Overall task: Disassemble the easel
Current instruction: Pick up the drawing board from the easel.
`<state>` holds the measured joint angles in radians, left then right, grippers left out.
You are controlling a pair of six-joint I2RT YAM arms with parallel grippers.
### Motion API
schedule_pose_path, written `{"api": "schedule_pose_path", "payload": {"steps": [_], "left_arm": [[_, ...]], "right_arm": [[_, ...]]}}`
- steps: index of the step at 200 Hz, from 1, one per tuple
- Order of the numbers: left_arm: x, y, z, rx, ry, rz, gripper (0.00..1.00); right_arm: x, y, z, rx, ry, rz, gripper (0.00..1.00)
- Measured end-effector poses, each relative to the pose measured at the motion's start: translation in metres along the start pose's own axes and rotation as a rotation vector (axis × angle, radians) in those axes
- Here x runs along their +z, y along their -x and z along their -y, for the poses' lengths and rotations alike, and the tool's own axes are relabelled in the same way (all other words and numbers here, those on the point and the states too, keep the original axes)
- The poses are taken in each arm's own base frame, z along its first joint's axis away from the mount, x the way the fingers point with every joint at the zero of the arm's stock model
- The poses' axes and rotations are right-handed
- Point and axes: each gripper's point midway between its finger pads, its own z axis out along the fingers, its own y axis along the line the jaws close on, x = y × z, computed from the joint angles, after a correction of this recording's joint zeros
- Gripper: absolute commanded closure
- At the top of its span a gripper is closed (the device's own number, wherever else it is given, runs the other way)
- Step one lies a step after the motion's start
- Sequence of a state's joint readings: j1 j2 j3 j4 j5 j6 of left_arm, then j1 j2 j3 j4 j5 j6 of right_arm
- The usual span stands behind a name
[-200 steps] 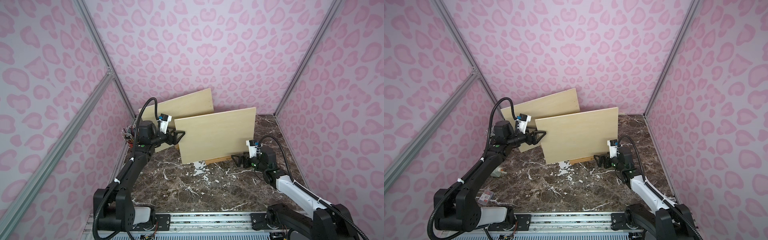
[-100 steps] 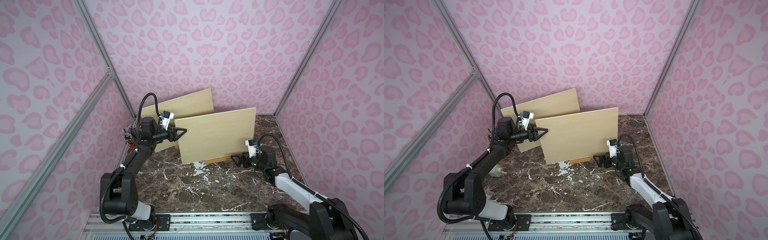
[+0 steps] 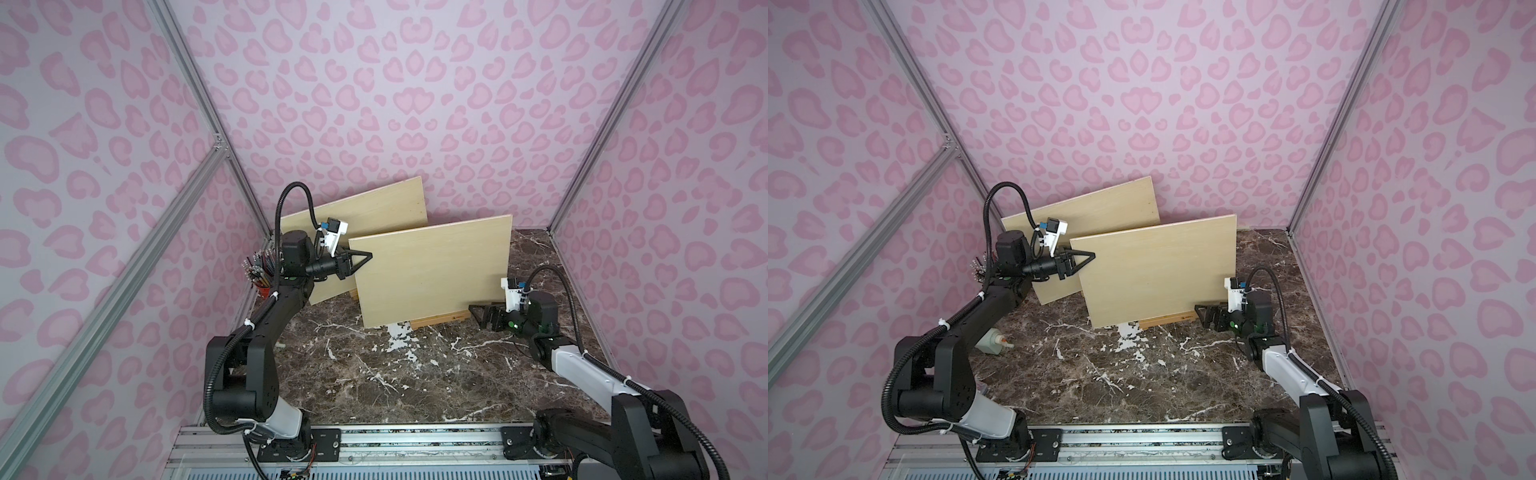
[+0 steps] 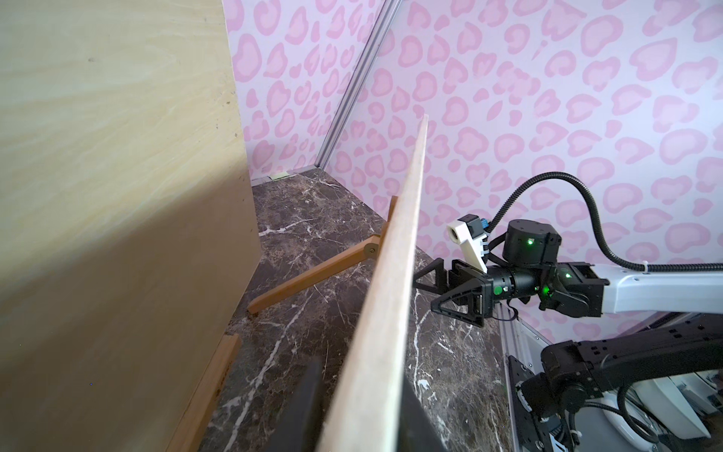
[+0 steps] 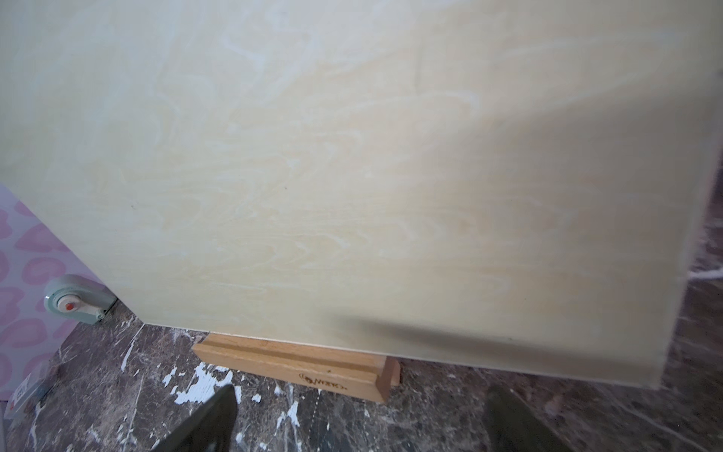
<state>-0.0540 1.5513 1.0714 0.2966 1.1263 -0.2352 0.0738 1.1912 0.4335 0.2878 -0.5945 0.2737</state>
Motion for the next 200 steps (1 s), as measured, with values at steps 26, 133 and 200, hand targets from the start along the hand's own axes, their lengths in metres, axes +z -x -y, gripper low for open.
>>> {"api": "schedule_pose_path", "payload": {"steps": [26, 133, 200], "left_arm": [[0.0, 0.002, 0.01, 0.026, -0.055, -0.003, 0.86], [0.0, 0.002, 0.01, 0.061, -0.066, -0.052, 0.98], [-0.002, -0.004, 0.011, 0.088, -0.042, -0.072, 0.98]], "right_arm": [[-0.002, -0.003, 0.012, 0.04, -0.025, 0.013, 0.0], [0.021, 0.005, 0.05, 0.168, -0.097, 0.085, 0.0], [0.058, 0.021, 0.061, 0.277, -0.021, 0.156, 0.0]]}}
